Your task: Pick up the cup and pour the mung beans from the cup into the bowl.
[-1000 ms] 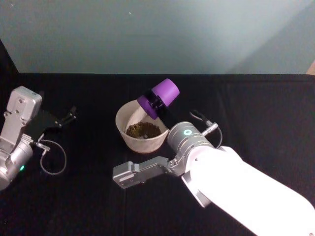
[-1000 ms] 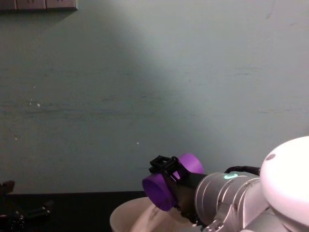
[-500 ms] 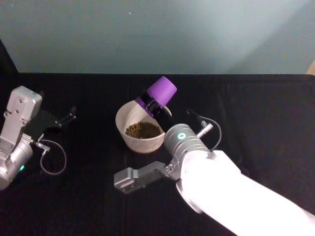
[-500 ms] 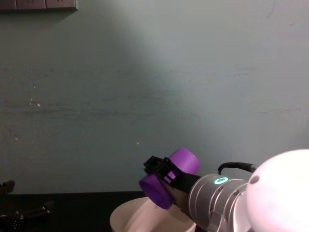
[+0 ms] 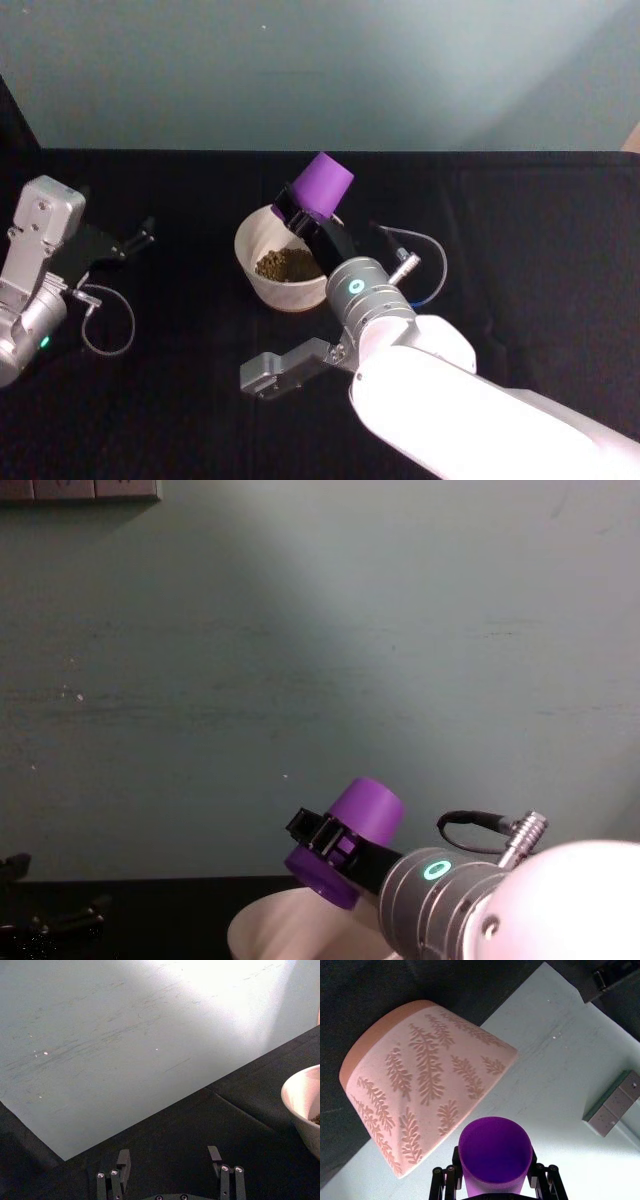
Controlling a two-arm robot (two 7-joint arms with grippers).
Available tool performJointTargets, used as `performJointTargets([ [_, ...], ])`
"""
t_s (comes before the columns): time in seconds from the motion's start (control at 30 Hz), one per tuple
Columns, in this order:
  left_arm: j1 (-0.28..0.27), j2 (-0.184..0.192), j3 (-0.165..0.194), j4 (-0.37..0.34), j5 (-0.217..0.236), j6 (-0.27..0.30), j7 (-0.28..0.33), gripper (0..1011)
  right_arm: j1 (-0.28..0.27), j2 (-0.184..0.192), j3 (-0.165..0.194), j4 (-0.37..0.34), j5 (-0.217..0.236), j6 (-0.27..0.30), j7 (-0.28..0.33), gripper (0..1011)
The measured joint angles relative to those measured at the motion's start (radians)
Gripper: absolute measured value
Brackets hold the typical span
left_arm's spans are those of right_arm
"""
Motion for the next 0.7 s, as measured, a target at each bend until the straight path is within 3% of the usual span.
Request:
performJointTargets([
  [0.17,0.000,0.000,0.000,0.000,0.000,0.000,0.000,1000,0.008,0.003,-0.025,0.002,-0.062,0.000,0.025,726],
  [0.43,0.000,0.000,0.000,0.000,0.000,0.000,0.000,1000,0.006,0.004,-0.031,-0.010,-0.081,-0.003,0.034,726],
  [0.57,0.000,0.000,0.000,0.000,0.000,0.000,0.000,1000,-0.005,0.002,-0.010,-0.019,-0.054,0.003,0.022,726],
  [0.7,0.000,0.000,0.000,0.000,0.000,0.000,0.000,1000,-0.030,-0.004,0.034,-0.030,0.018,0.021,-0.021,726],
])
